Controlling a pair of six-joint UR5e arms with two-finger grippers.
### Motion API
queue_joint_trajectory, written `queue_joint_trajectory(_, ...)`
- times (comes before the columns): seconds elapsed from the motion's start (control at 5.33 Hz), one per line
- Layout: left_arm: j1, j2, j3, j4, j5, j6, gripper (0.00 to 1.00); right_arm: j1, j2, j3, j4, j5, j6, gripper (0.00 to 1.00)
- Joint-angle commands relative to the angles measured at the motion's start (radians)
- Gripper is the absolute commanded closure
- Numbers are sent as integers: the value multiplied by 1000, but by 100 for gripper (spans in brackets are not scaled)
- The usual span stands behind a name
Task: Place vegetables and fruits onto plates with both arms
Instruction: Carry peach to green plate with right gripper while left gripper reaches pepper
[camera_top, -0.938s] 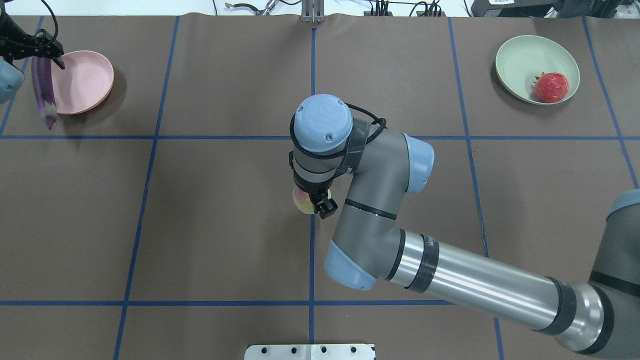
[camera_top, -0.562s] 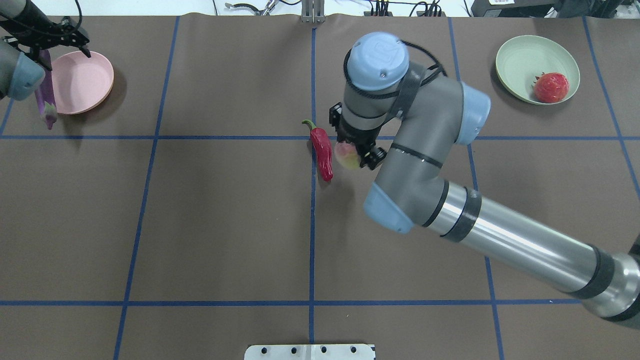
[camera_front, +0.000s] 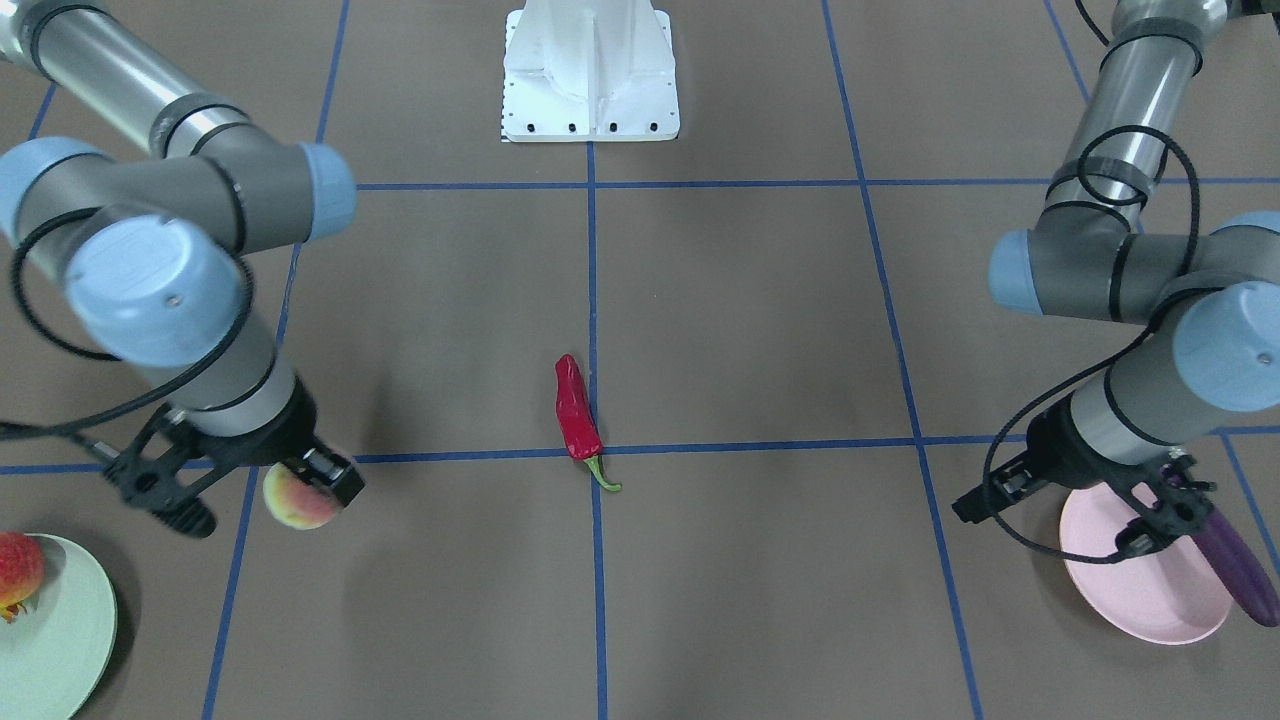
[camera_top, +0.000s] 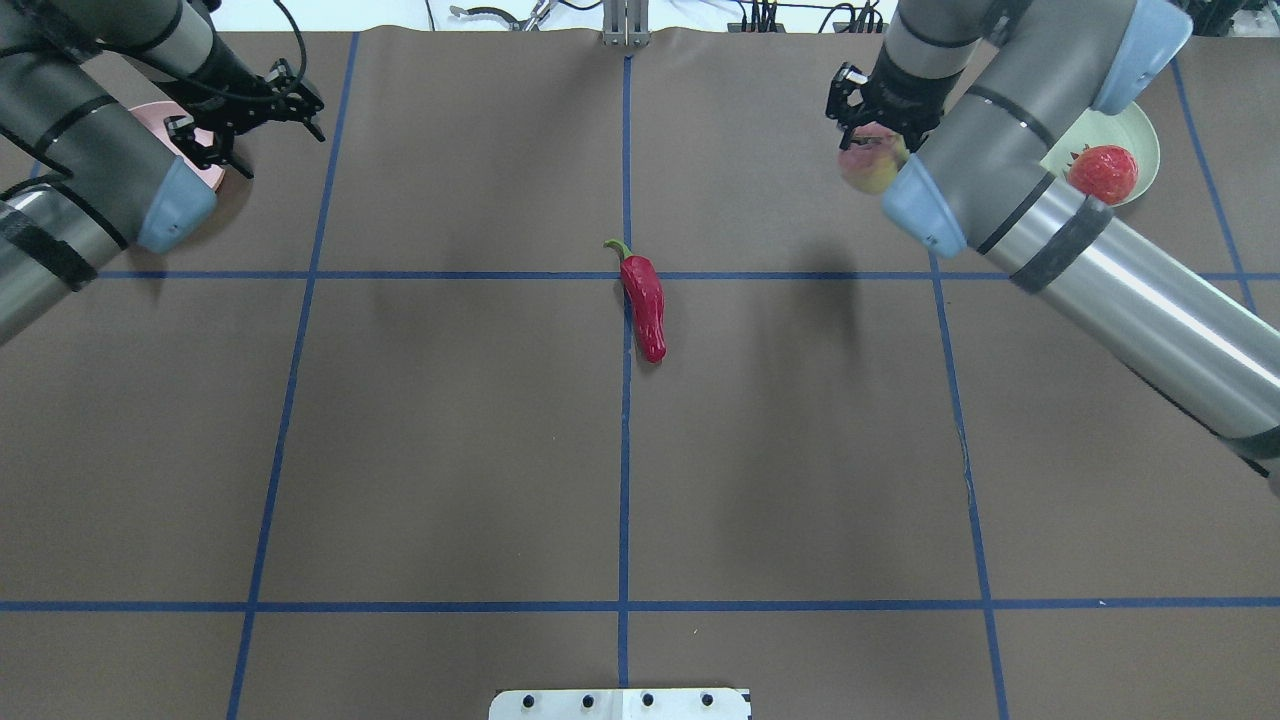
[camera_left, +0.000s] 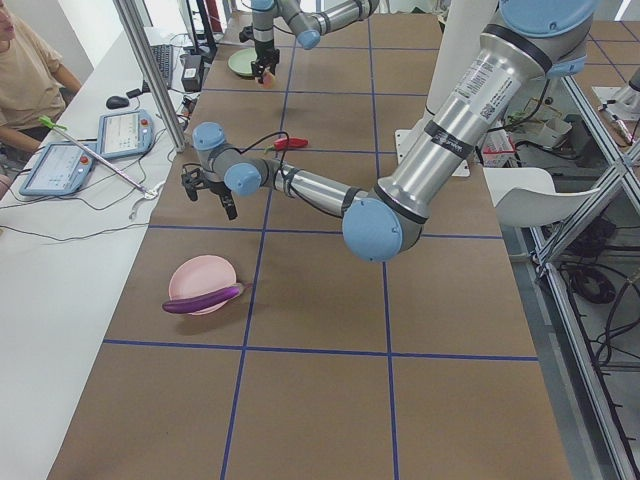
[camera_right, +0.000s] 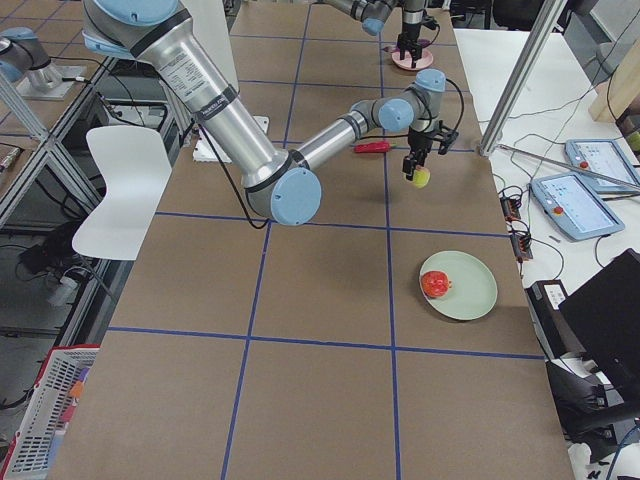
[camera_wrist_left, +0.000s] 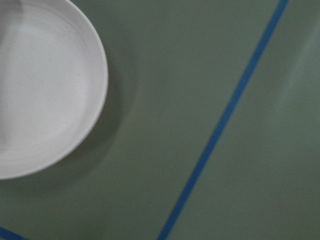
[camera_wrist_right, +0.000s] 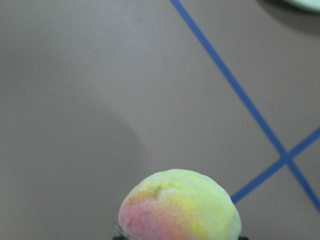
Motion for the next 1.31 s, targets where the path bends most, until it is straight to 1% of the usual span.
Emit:
queue_joint_trajectory(0.0,93,-90,-24,5,33,-159,0,129,-9,-204,112,16,-290,100)
queue_joint_trajectory(0.19,174,-127,-22,9,140,-190,0,166,-11,-349,253,-45,-332,100)
queue_joint_trajectory(0.38,244,-198,-15,96,194,-189,0,169,-5,-493,414,-132,-345,100)
queue_joint_trajectory(0.56,290,-241,-13,165,202,-186,0,171,-2,-507,417,-171,-345,100)
queue_joint_trajectory(0.75,380,-293,31,163,293,-187,0,165,-14,-527,422,-203,-364,12)
queue_joint_trajectory(0.94,408,-419,171,154,303,-178,0,169,-26,-501,422,-196,-415,0)
queue_joint_trajectory(1.12,431,-456,218,102,332,-176,0,173,-75,-402,420,-164,-436,0)
